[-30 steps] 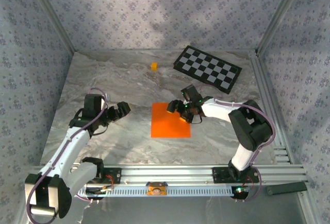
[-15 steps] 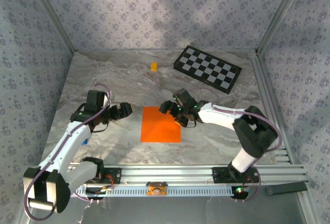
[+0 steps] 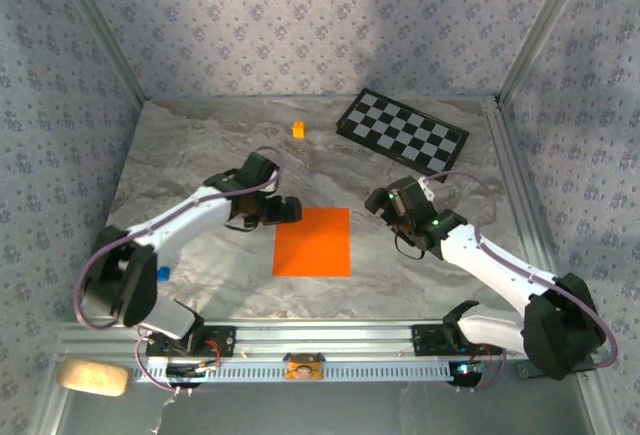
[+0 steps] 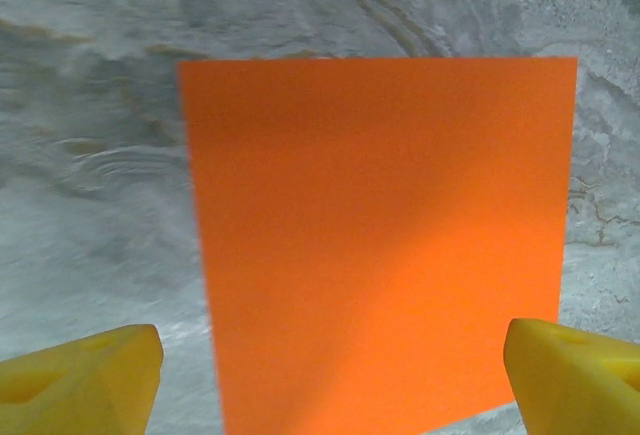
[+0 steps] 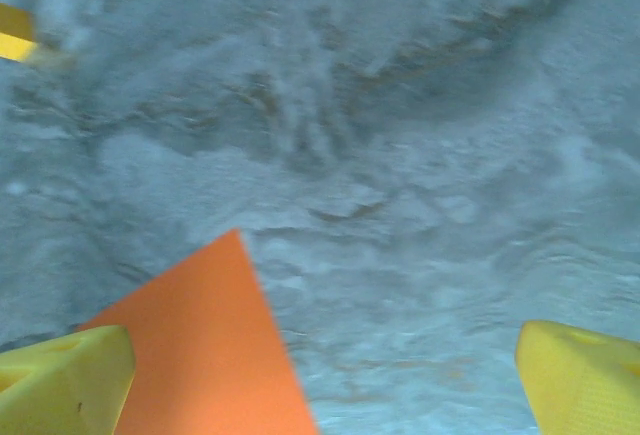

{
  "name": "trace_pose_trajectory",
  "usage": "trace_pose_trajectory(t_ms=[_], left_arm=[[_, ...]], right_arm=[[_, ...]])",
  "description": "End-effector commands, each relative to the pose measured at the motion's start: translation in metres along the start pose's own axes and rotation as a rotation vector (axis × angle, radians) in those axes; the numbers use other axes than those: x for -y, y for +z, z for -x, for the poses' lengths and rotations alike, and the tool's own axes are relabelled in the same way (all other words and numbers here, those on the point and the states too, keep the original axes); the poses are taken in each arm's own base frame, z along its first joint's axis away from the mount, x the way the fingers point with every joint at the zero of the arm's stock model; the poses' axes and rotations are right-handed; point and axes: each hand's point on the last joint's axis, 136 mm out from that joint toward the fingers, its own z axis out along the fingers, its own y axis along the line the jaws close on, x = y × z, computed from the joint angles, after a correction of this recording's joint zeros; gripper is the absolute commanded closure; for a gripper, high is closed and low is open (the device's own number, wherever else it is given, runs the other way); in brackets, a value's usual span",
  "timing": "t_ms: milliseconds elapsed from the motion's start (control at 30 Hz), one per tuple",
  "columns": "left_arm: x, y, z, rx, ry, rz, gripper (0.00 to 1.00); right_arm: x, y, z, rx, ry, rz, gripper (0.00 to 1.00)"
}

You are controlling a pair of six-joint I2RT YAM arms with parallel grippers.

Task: Fold a paper plane with a square sheet of paper (pick it up from the middle)
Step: First fold the square sheet of paper in half at the center of the table.

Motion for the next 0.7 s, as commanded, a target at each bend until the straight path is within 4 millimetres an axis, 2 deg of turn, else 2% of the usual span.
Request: trace_pose_trajectory(t_ms=[0,67,200,367,567,667], left_arm=[[0.018,0.007,-0.004,-0.046,0.007,0.057,0.12],[0.028,0.019,-0.01,-0.087,0.033,0.1,0.12],[0.042,0.038,-0.015,-0.153,0.061,0.14,0.14],[0.04,0.05,-0.018,-0.187,0.064,0.222,0.12],[0.036,0.058,-0.017,-0.195,0.027,0.266,0.08],[0.037,0.065,-0.022,-0.22,0.026,0.259,0.07]], right_arm=[[0.01,-0.002,-0.007,-0.025,-0.018,0.003,0.0],[0.019,0.0,-0.01,-0.051,-0.008,-0.019,0.0],[0.018,0.004,-0.021,-0.149,-0.055,0.006,0.0],[0.021,0.006,-0.025,-0.169,-0.074,0.001,0.0],[0.005,0.004,-0.028,-0.203,-0.155,0.072,0.0],[0.005,0.004,-0.028,-0.207,-0.167,0.066,0.0]])
